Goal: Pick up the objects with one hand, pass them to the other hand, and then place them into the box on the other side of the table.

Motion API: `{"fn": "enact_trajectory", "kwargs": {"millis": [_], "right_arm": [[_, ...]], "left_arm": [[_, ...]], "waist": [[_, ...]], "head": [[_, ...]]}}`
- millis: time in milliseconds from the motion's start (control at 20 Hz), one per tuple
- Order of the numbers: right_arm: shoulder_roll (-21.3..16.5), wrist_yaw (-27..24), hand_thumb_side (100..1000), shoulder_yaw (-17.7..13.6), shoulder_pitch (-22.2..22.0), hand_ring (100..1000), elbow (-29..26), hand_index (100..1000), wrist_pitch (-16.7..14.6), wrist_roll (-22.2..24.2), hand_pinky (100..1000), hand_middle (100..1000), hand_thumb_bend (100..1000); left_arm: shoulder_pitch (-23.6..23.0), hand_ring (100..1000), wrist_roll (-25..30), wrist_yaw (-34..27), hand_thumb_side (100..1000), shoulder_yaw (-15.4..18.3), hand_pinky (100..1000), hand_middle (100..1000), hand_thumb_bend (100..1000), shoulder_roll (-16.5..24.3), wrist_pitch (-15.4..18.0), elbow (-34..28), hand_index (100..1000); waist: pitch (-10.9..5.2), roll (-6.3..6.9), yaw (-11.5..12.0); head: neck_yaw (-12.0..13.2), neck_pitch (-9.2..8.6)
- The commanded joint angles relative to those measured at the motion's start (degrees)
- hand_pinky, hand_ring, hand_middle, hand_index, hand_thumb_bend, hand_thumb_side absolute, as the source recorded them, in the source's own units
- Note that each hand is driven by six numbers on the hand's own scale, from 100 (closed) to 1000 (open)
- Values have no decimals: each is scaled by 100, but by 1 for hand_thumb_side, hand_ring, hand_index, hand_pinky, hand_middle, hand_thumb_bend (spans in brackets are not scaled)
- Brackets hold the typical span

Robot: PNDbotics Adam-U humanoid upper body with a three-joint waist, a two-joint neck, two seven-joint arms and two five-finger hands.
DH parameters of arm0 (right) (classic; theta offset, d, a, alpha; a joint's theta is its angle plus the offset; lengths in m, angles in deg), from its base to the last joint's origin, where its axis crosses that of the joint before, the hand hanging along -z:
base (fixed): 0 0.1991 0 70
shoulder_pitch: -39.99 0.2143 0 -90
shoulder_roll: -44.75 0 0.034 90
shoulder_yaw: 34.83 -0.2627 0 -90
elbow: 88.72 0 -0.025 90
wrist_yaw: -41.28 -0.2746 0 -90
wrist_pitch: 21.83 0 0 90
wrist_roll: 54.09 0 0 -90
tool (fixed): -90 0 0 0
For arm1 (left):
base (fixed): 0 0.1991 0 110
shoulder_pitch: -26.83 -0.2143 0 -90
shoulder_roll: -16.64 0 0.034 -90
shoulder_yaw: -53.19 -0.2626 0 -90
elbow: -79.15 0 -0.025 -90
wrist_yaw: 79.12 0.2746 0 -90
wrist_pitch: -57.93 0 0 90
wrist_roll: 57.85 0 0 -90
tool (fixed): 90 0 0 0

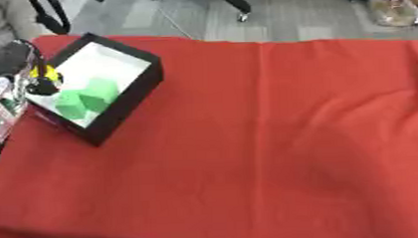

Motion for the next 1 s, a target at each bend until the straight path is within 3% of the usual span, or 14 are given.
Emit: {"fn": "enact_trajectory", "kwargs": {"millis": [50,250,400,450,500,800,1000], "right_arm": [[-59,-33,815,-15,52,794,-119,818,-10,-10,822,701,261],[-61,-32,815,-12,57,794,-111,817,-5,-6,822,701,260],[-62,-26,816,-17,57,794,-102,817,-4,-9,822,700,259],[-62,-25,816,-18,57,794,-100,817,-3,-12,822,700,259],[-63,-24,816,-18,58,794,-99,817,-3,-13,822,700,259],[-60,-13,816,-20,53,794,-96,815,0,-14,821,700,258],[-57,-9,809,-29,47,794,-92,810,1,-23,821,700,257]], "left_arm": [[98,625,233,-39,218,-33,680,573,313,152,119,-153,478],[113,645,584,34,361,-41,689,591,374,112,205,-203,542],[129,683,787,61,595,-37,712,653,437,90,158,-167,730],[132,683,819,60,595,-32,712,653,437,85,129,-161,730],[133,713,824,52,757,-16,726,701,463,82,83,-154,786],[109,764,586,-161,941,62,752,770,432,88,-244,-163,846],[7,778,93,-692,948,259,750,786,366,81,-420,-558,839]], "waist": [[-172,83,-7],[-169,77,-4],[-171,71,-1],[-171,70,0],[-173,70,3],[-177,71,13],[-170,64,36]], "head": [[-14,-10],[-20,-10],[-14,-10],[-14,-10],[-15,-10],[-20,-10],[-25,-10]]}}
